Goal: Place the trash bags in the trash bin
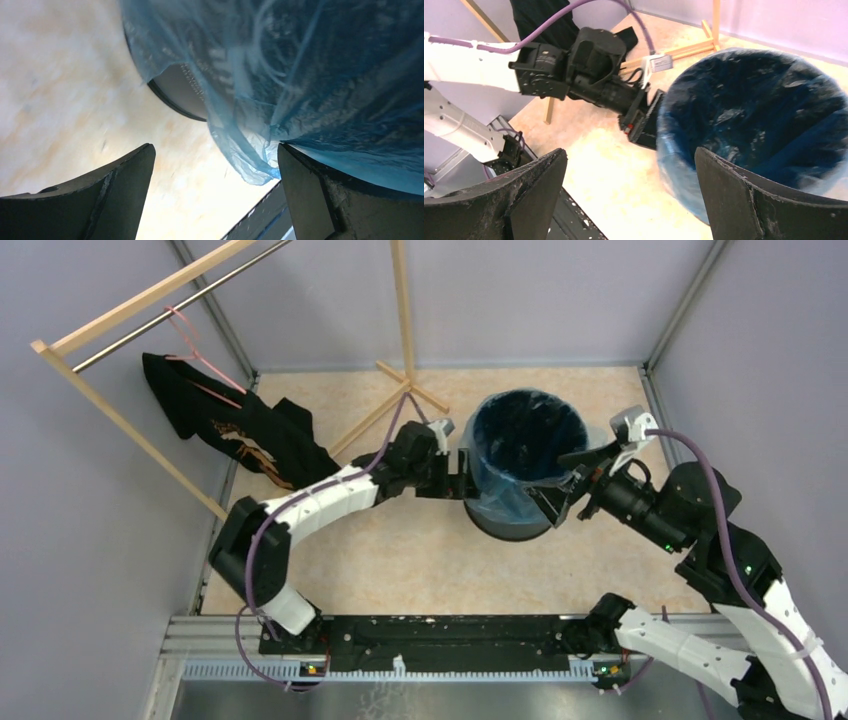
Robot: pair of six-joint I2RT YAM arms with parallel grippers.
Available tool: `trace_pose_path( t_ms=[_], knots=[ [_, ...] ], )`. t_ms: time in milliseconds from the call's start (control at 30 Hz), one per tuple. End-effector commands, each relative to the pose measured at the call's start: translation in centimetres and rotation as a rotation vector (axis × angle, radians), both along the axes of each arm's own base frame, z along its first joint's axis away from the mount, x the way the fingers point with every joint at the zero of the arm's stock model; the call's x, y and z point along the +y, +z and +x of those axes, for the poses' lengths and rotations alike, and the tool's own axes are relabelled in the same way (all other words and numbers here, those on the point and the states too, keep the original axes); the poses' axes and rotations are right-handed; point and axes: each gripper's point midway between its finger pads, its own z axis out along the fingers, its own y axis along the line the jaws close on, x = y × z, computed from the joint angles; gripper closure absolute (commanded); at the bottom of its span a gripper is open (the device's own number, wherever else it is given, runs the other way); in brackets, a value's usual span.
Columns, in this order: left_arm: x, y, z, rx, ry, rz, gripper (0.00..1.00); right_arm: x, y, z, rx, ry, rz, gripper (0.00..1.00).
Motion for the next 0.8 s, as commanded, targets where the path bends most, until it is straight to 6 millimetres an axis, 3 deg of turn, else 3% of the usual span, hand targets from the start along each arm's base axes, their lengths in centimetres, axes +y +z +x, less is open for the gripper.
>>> trace_pose_path(
  t_ms=[0, 167, 333, 433, 633, 767],
  knots=[
    [-6.3, 4.3, 5.0, -0.155, -0.006, -0.111, 0.02, -1.7, -0.7, -0.9, 0.019, -0.046, 0.002, 0.01],
    [-14.0, 4.0, 8.6, -0.17, -0.086, -0.161, 0.01, -3.5, -0.5, -1.8, 0.03, -0.085, 0.007, 0.01],
    [-21.8, 3.7, 10.5, -0.205, -0.165, -0.216, 0.02, -4.9, 0.7, -2.7, 0.033, -0.113, 0.043, 0.01],
    [-25.2, 3.6, 11.1, -0.227, -0.187, -0.253, 0.01, -5.9, 1.0, -3.0, 0.026, -0.147, 0.08, 0.01],
    [-26.1, 5.0, 10.6, -0.251, -0.23, -0.32, 0.02, -7.6, 0.9, -3.4, 0.016, -0.205, 0.12, 0.01],
    [-23.4, 5.4, 8.9, -0.302, -0.302, -0.202, 0.03, -8.3, 0.3, -2.8, 0.015, -0.253, 0.085, 0.01]
  ],
)
